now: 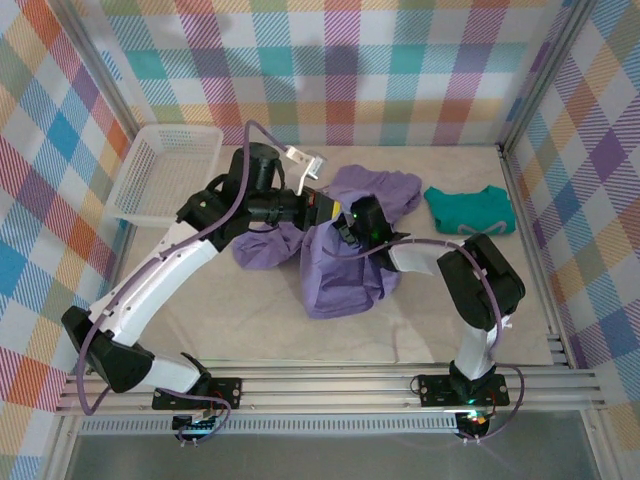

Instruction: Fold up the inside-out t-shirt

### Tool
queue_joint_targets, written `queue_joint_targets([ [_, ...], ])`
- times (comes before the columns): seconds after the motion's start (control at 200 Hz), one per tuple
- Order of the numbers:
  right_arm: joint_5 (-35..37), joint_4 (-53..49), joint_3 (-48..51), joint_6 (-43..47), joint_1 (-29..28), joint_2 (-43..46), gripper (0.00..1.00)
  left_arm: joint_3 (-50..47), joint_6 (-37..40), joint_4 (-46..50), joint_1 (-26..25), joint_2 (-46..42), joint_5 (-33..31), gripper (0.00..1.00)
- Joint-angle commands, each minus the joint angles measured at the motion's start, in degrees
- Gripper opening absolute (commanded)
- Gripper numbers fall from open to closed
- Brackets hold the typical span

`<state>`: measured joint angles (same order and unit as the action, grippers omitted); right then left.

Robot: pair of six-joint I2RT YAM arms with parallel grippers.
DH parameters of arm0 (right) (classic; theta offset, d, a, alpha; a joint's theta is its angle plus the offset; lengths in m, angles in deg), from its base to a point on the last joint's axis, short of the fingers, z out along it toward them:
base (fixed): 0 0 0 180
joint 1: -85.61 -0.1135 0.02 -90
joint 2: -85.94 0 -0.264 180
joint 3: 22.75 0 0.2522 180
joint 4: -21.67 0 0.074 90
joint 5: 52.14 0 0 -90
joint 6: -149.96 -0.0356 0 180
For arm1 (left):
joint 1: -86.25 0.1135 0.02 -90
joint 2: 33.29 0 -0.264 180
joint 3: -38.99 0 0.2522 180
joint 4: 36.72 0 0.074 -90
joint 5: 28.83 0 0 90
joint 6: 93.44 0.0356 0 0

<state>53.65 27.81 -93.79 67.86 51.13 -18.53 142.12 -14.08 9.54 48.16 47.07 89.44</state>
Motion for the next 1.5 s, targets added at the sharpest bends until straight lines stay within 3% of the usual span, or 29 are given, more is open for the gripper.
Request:
queue_joint_targets([
  [0.0, -1.3, -6.3, -3.5, -1.7, 0.4, -2.2, 0.41, -0.5, 2.5, -3.3, 0.2, -1.9, 3.0, 0.00],
  [0.31, -3.4, -18.0, -9.6, -1.7, 0.4, -7.3, 0.45, 6.2, 3.3, -3.8, 0.2, -0.8, -3.3, 0.00],
  [0.515, -4.5, -26.1, -15.8, -4.3, 0.6, -12.3, 0.52, 10.1, 3.4, -4.5, 0.2, 0.2, -4.0, 0.00],
  [0.765, -8.5, -33.6, -23.8, -2.9, 0.6, -16.5, 0.62, 10.1, 4.1, -4.0, 0.2, 0.6, -6.8, 0.00],
  [1.025, -11.6, -46.7, -32.9, 0.8, 0.6, -23.0, 0.67, 8.6, 4.5, -2.6, 0.2, 0.5, -15.3, 0.00],
  [1.185, -11.8, -49.7, -35.2, 1.2, 0.9, -25.8, 0.53, 4.4, 3.6, -4.1, 0.3, -1.8, -19.4, 0.00],
  [1.32, -15.0, -51.7, -36.9, 1.4, 2.0, -25.6, 0.22, 0.5, 2.9, -5.0, 0.4, -4.1, -26.1, 0.00],
  [1.415, -17.3, -48.6, -34.4, 1.4, 2.6, -20.9, 0.00, -2.2, 1.2, -5.1, 1.5, -4.5, -31.2, 0.00],
  [1.495, -22.5, -43.4, -30.2, 0.8, 3.2, -14.4, 0.00, -4.6, -2.4, -5.1, 4.3, -4.2, -34.6, 0.00],
])
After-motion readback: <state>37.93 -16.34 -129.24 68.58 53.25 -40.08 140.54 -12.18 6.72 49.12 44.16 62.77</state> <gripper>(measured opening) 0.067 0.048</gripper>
